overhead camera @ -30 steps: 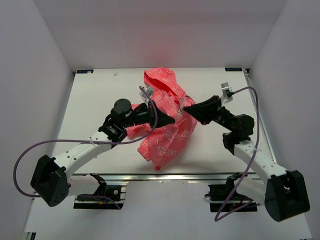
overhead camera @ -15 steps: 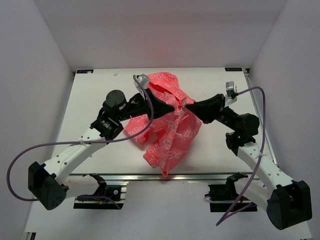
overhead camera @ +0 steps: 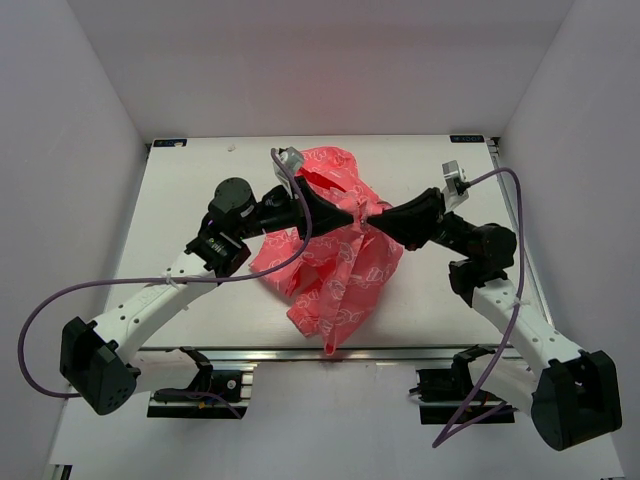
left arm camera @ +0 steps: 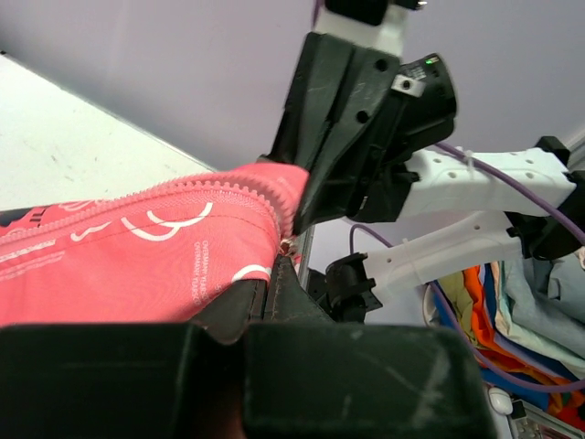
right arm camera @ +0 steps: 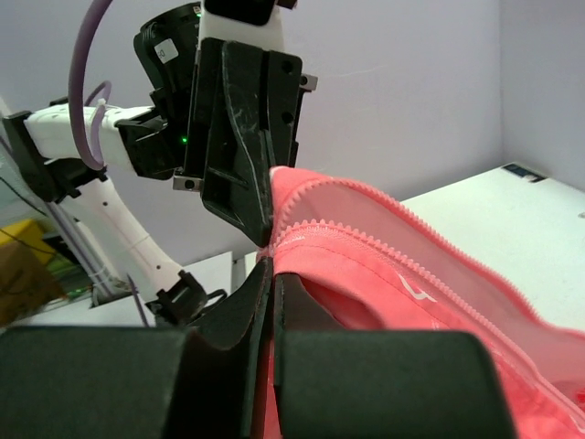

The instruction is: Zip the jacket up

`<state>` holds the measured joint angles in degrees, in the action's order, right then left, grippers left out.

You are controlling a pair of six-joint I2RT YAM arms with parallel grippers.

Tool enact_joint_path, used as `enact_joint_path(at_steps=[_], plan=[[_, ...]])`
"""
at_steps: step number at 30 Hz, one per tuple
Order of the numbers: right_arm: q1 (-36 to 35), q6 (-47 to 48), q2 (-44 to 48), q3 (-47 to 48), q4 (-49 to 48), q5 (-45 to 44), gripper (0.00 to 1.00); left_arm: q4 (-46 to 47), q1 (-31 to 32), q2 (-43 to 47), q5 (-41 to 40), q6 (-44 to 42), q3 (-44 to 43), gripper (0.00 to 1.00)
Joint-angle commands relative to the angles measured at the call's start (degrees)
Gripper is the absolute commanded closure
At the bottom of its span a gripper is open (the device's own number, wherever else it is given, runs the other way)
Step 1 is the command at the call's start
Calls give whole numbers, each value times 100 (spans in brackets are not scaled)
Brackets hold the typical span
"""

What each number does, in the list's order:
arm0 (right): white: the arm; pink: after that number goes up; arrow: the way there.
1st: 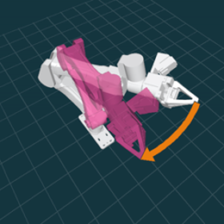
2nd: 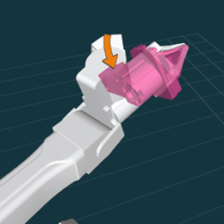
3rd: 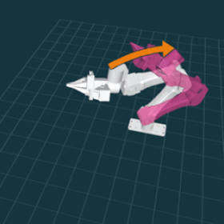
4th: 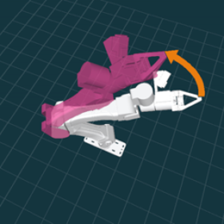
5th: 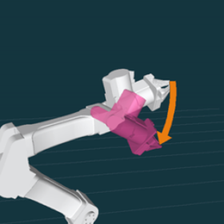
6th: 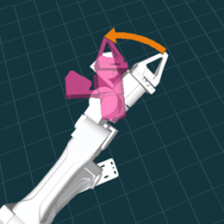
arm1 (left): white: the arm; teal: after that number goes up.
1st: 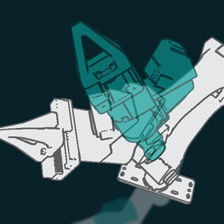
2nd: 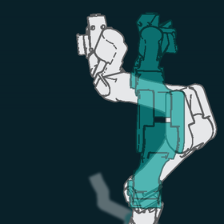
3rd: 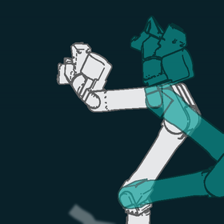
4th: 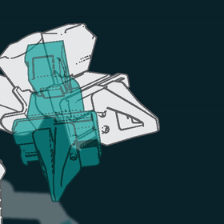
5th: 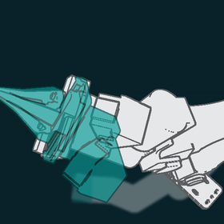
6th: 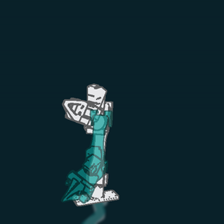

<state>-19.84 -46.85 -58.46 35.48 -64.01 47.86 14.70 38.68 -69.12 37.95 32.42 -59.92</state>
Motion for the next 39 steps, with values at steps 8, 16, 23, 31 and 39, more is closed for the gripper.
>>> enact_joint_path(at_steps=[8,16,23,31,39], plan=[[15,-333,-201,222,-701,136,100,613,-36,92,186,238,121,100],[15,-483,-193,187,-947,198,100,745,-36,-92,230,378,156,100],[6,-580,-219,152,-1079,180,100,763,-36,-84,195,405,183,100],[6,-544,-280,117,-1061,-74,100,1026,-36,-49,432,563,358,100],[6,-1001,-579,81,-1790,-206,100,1693,-36,-172,792,1090,692,100]])
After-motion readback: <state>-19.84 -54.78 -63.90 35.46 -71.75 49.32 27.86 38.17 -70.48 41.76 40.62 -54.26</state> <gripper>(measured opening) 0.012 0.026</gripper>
